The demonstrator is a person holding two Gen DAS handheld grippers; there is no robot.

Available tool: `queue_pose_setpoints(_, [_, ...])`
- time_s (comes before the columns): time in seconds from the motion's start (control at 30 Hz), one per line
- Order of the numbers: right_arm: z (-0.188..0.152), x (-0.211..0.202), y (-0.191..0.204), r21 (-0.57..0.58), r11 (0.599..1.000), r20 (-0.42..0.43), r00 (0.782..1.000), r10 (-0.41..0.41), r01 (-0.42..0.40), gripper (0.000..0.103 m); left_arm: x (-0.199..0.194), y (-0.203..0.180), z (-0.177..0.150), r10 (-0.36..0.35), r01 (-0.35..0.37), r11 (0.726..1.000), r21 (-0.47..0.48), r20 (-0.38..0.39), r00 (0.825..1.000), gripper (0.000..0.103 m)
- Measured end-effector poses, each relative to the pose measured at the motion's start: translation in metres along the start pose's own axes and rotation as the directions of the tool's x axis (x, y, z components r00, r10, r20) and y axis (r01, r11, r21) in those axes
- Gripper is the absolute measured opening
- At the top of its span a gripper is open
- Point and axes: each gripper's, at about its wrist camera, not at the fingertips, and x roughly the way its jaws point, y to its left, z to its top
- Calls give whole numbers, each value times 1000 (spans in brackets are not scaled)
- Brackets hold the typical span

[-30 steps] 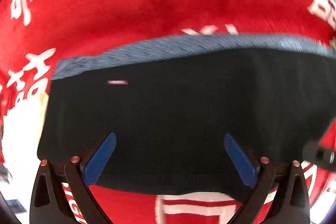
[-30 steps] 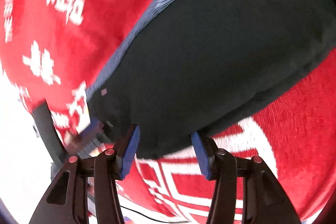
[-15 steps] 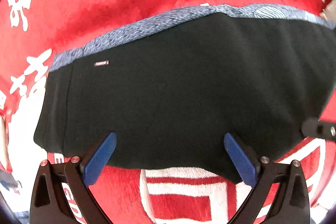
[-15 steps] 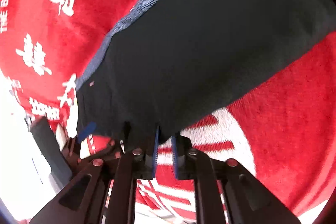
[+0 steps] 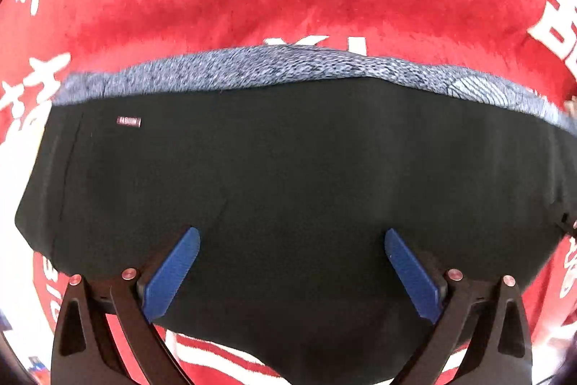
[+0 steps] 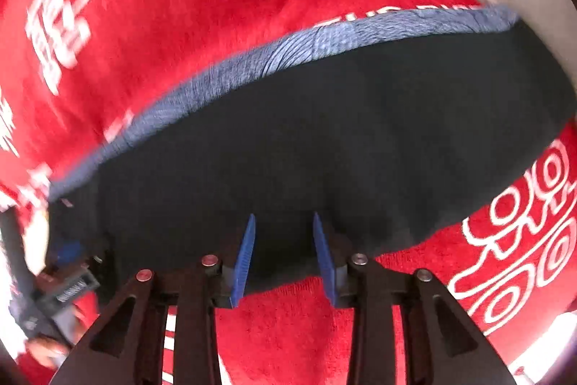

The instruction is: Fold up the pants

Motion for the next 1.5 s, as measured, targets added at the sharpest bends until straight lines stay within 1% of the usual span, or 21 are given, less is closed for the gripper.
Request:
queue_pose_setpoints(0.03, [-2,-1,-3,1,1000,10,1000,17,-17,37,-1,1,6,1,-2,1000,-12,-24,1000,103])
queue_pose_setpoints(0.07, [-3,-1,-3,1,1000,15,1000,25,-25,37,-3,1,10,9,-9,1000,-14,-26,1000,103])
queue_pose_setpoints(0.13, [-4,-2,-6,3,999,22,999,39,-39,40,-8,-3,29,39,-39,999,-3,15,999,103])
queue_pose_setpoints(0.2, [-5,-2,-6,-17,998,18,998,62,-61,49,-6,-8,52,63,-62,998,-13,41,997,103])
queue_pose_setpoints(0.27, [-5,-2,-1,-53,996,3,997,72,-72,63,9,-9,74,81,-79,995,-53,35,996,103])
queue_pose_setpoints(0.3, [-5,-1,3,-73,994,-5,997,76,-77,66,18,-10,81,89,-87,994,-66,25,996,103])
queue_pose_setpoints(0.33, [-5,0,6,-96,992,-13,997,80,-81,71,26,-9,85,75,-73,993,-89,21,997,103])
queue_pose_setpoints(0.37, [-6,0,8,-112,991,-17,997,76,-77,72,28,-6,90,63,-59,990,-129,29,998,103])
queue_pose_setpoints(0.4, [-7,0,10,-125,990,-20,997,69,-71,73,31,-4,96,59,-57,987,-148,10,998,103])
queue_pose_setpoints(0.43, [-7,0,11,-131,989,-21,998,67,-70,73,30,-4,99,58,-57,987,-151,2,998,103])
queue_pose_setpoints(0.5, [-8,0,9,-136,987,-23,996,82,-84,74,19,-4,98,62,-60,988,-142,14,998,103])
queue_pose_setpoints(0.57, [-7,1,8,-130,985,-23,994,107,-109,74,7,-8,90,56,-54,993,-105,18,998,103])
queue_pose_setpoints(0.7, [-7,-5,-6,-118,981,-31,988,151,-153,75,-25,-24,56,38,-37,998,-41,32,999,103])
queue_pose_setpoints(0.77, [-6,-6,-10,-116,978,-32,985,169,-172,78,-36,-34,35,25,-24,999,-23,32,999,103])
queue_pose_setpoints(0.87, [-6,-8,-11,-111,975,-26,981,190,-192,80,-39,-52,9,20,-20,999,30,10,1000,103])
queue_pose_setpoints(0.97, [-5,-13,-22,-63,965,-23,968,252,-253,80,-32,-66,-12,34,-32,998,47,-34,999,103])
queue_pose_setpoints(1.07, [-5,-25,-35,8,952,-2,952,305,-305,80,-29,-76,-21,51,-48,997,65,-45,998,103])
queue_pose_setpoints(1.2, [-10,-41,-51,48,942,20,943,333,-333,80,-42,-90,-30,80,-77,994,79,-38,996,103])
queue_pose_setpoints(1.3, [-20,-52,-71,77,941,20,944,329,-329,80,-60,-111,-36,53,-50,995,91,-28,998,103])
queue_pose_setpoints(1.37, [-25,-58,-90,125,935,23,944,330,-331,80,-69,-131,-37,30,-29,992,119,-8,1000,103])
queue_pose_setpoints(1.5, [-29,-75,-137,238,920,105,950,293,-311,80,-78,-174,-37,-16,13,985,170,16,1000,103])
